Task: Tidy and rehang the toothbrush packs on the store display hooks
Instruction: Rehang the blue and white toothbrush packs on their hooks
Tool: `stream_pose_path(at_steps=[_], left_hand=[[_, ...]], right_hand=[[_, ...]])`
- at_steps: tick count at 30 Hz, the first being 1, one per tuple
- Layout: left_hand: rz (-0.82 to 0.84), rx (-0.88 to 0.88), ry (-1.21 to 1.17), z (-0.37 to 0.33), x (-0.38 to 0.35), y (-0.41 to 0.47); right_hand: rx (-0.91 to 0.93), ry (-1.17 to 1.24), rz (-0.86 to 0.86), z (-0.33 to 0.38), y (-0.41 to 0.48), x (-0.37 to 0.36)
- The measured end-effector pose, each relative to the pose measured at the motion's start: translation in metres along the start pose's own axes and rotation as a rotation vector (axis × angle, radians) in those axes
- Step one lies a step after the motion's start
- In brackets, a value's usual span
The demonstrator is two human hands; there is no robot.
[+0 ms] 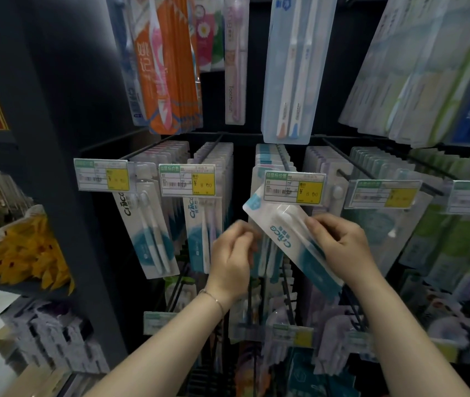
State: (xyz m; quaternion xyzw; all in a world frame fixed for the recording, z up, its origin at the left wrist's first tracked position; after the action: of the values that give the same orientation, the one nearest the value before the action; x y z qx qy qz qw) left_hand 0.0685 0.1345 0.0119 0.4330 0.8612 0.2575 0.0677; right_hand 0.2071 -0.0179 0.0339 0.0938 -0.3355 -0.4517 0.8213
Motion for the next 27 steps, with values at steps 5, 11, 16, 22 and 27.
stream_pose_path(at_steps=[5, 11, 16, 22, 27], left_hand=[[-0.085, 0.034, 0.121, -0.008, 0.009, 0.016], [0.005, 0.054, 0.030, -0.013, -0.001, 0.031], [0.022, -0.011, -0.004, -0.018, -0.003, 0.036], [0.045, -0.048, 0.033, -0.016, -0.008, 0.045], [-0.021, 0.005, 0.045, -0.003, -0.003, 0.053]], right_hand=[[0.028, 0.012, 0.020, 0.004, 0.000, -0.003], [0.040, -0.032, 0.082, 0.009, 0.000, -0.009], [0.057, -0.044, 0.082, 0.005, -0.002, -0.007], [0.066, -0.076, 0.032, -0.002, -0.003, 0.002], [0.047, -0.122, 0.012, 0.004, 0.002, 0.004]])
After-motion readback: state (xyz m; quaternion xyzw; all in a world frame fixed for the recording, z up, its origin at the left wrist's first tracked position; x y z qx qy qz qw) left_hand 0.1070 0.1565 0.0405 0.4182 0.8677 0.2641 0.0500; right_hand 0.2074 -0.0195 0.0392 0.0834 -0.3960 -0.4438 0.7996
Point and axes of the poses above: each hand's wrist, its own y-axis towards the middle knuckle, its own x-axis out of the back of the hand, z = x × y, the point moved 10 cm from there along y, towards the middle knuckle, and after that the axes turned 6 degrees about z, right-handed, at the moved point
